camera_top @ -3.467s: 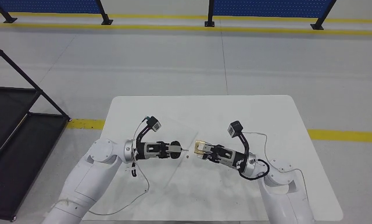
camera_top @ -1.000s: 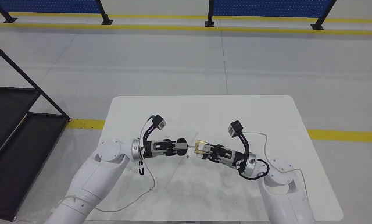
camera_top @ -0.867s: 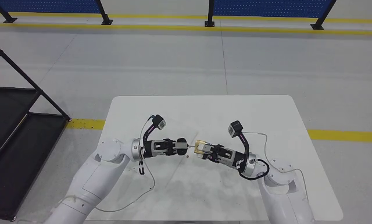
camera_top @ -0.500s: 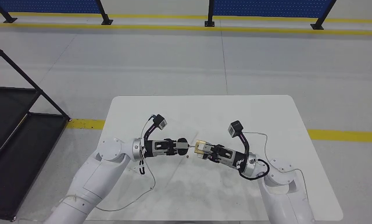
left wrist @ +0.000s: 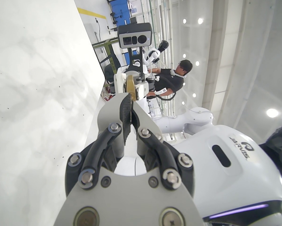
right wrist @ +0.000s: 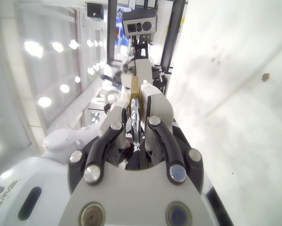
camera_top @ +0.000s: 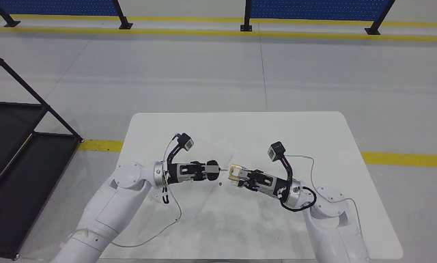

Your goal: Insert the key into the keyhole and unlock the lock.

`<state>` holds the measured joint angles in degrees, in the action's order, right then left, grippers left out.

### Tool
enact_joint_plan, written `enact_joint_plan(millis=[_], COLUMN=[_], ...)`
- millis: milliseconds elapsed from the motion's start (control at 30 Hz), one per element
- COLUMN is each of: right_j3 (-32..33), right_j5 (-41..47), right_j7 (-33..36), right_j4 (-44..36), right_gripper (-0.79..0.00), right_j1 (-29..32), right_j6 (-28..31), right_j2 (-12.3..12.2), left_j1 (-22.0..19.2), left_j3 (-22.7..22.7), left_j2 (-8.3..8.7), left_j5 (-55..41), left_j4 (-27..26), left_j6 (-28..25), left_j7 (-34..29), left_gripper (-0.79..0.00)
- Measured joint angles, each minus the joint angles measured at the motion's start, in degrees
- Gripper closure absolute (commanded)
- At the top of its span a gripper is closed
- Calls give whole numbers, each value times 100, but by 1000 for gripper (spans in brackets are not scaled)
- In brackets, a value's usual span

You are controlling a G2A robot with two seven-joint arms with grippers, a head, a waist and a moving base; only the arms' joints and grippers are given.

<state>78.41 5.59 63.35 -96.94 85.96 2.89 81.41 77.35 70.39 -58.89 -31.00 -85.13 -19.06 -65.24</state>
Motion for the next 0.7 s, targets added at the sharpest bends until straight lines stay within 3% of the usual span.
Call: enact_joint_plan(millis=[233, 533, 700], right_j3=[0, 0, 0], right_j5=[0, 0, 0], right_j7=[0, 0, 0], right_j4=[0, 0, 0], right_gripper=[0, 0, 0], right_j1=[0, 0, 0], right_j6=[0, 0, 0], right_j2=[0, 0, 0], left_j1=[241, 236, 323], left_j3=[346, 354, 463], left_j2=[85, 86, 89], left_j5=[-218, -181, 928], left_j4=[-133, -140, -211], left_j6=[5, -5, -920], left_j7=[-387, -374, 475], left_gripper=[0, 0, 0])
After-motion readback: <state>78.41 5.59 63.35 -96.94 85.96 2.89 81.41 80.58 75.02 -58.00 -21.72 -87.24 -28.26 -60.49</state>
